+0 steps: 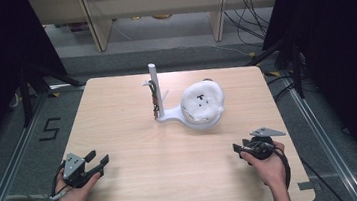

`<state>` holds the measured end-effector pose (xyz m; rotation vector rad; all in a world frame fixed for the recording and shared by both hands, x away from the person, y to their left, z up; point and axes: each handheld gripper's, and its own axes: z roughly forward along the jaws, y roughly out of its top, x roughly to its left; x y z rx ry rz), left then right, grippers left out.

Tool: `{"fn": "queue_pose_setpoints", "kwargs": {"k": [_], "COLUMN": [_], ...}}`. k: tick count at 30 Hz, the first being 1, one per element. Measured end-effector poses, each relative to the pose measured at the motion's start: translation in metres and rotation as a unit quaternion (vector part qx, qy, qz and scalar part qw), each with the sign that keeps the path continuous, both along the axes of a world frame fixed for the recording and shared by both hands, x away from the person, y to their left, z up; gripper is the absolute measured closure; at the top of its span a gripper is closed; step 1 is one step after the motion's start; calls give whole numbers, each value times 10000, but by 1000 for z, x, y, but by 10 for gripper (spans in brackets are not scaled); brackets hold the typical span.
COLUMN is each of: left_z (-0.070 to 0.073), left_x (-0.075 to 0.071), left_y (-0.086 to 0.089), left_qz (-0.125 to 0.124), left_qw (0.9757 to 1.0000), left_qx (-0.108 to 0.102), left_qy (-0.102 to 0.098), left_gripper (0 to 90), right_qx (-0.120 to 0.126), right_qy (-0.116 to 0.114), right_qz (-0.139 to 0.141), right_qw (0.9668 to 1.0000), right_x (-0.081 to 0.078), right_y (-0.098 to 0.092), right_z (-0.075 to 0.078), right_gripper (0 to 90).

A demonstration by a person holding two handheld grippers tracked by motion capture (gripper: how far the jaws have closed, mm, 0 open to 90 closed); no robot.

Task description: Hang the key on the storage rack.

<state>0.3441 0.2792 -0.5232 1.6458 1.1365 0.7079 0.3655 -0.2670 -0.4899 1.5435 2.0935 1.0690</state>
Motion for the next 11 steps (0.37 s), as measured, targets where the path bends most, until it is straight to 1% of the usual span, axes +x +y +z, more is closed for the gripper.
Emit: {"fn": "queue_pose_setpoints", "kwargs": {"k": [1, 2, 3, 4, 5, 6, 7, 8, 9, 10, 11], "left_z": [-1, -1, 0, -1, -1, -1, -1, 0, 0, 0, 0], "left_x": [0, 0, -1, -1, -1, -1, -1, -2, -2, -2, -2], "left_y": [0, 0, 0, 1, 1, 1, 1, 0, 0, 0, 0], "left_qz": [7, 15, 44, 39, 59, 57, 73, 111, 111, 94, 95], "left_qw": [10000, 10000, 10000, 10000, 10000, 10000, 9999, 9999, 9999, 10000, 10000], "left_qx": [-40, -47, 6, -37, -42, -40, -61, 6, 6, 15, 19], "left_qy": [-56, -57, -14, -51, -46, -45, -80, -17, -17, -25, -23], "left_gripper": [435, 434, 431, 430, 429, 428, 427, 427, 428, 428, 427], "right_qx": [57, 84, 45, 61, 50, -5, 72, 119, 119, 31, 93], "right_qy": [-107, -49, 2, -61, -108, -86, -116, -91, -91, -208, -139], "right_qz": [17, 26, 41, 17, 124, 141, 138, 141, 141, 168, 73], "right_qw": [9999, 9999, 10000, 10000, 9999, 9999, 9998, 9998, 9998, 9996, 9998], "right_x": [1, -1, -1, 0, 1, 0, 0, 0, 0, 1, 0], "right_y": [1, 1, 1, 2, 1, 1, 2, 4, 4, 3, 5], "right_z": [-2, -2, -2, -5, -5, -5, -6, -6, -6, -7, -7], "right_gripper": [528, 527, 525, 524, 523, 522, 521, 519, 519, 519, 517]}}
